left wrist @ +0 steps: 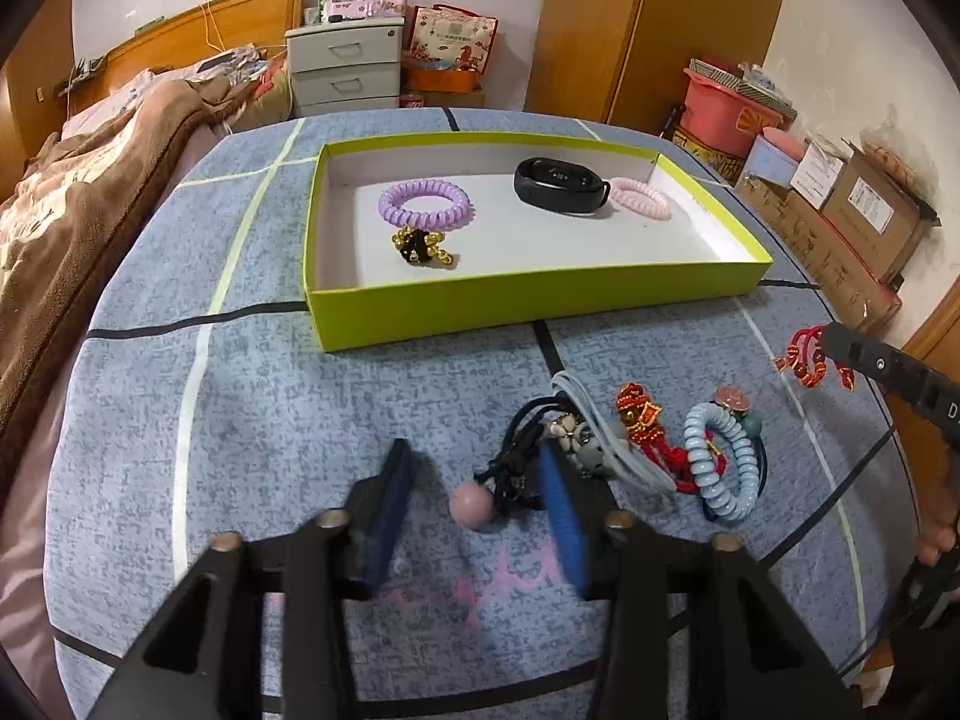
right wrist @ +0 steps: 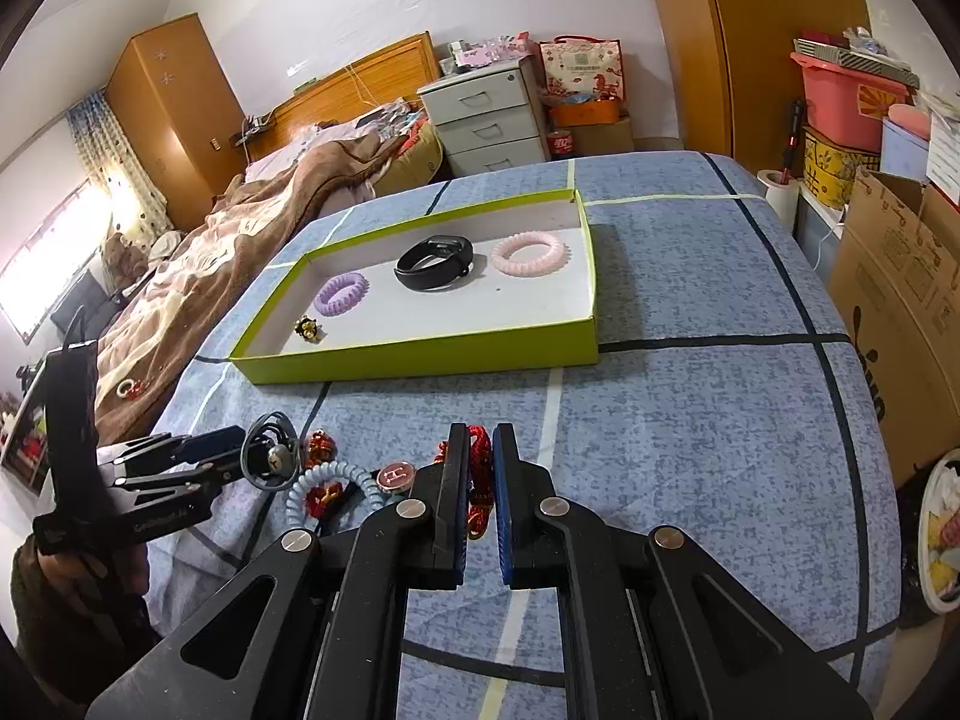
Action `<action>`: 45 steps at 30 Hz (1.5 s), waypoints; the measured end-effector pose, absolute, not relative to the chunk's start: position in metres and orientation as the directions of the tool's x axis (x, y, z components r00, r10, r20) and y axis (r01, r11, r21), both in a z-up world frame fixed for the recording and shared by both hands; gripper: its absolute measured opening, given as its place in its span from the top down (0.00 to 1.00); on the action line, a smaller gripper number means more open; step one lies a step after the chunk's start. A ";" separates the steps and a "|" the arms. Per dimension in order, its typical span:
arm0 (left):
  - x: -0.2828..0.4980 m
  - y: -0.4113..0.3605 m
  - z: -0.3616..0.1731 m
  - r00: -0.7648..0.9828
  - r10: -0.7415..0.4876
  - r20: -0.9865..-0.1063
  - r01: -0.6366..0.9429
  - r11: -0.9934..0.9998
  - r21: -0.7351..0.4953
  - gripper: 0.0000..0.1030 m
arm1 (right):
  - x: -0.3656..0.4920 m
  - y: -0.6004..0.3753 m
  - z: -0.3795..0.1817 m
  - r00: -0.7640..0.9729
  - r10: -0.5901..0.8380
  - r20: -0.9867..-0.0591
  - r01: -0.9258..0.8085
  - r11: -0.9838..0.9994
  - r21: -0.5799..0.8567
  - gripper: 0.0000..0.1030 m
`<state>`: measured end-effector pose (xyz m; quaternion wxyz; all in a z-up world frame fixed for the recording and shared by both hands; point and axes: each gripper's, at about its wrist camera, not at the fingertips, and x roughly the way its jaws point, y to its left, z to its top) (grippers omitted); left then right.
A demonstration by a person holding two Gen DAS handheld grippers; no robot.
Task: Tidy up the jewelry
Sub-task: 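Grasp the black keychain clip with the left tool while the right tool holds the red tassel, then carry the keychain and red tassel into the green box and open both tools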
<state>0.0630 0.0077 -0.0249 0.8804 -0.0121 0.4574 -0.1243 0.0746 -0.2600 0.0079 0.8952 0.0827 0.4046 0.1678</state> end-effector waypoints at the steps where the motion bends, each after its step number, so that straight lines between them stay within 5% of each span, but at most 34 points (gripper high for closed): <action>1: 0.063 0.008 -0.025 0.549 -0.234 -0.802 0.210 0.968 -0.139 0.65 | 0.075 -0.259 0.008 0.615 0.368 -0.697 -0.235 0.930 0.284 0.93; 9: 0.063 0.012 -0.022 0.546 -0.240 -0.802 0.211 0.967 -0.146 0.89 | 0.074 -0.257 0.009 0.614 0.372 -0.696 -0.238 0.928 0.286 0.93; 27: 0.039 -0.012 0.013 0.574 -0.348 -0.741 0.320 0.929 -0.188 0.88 | 0.063 -0.260 0.015 0.630 0.383 -0.675 -0.235 0.923 0.304 0.93; 45: 0.027 0.006 0.033 0.614 -0.320 -0.722 0.281 0.943 -0.179 0.88 | 0.061 -0.256 0.034 0.654 0.397 -0.644 -0.259 0.917 0.302 0.93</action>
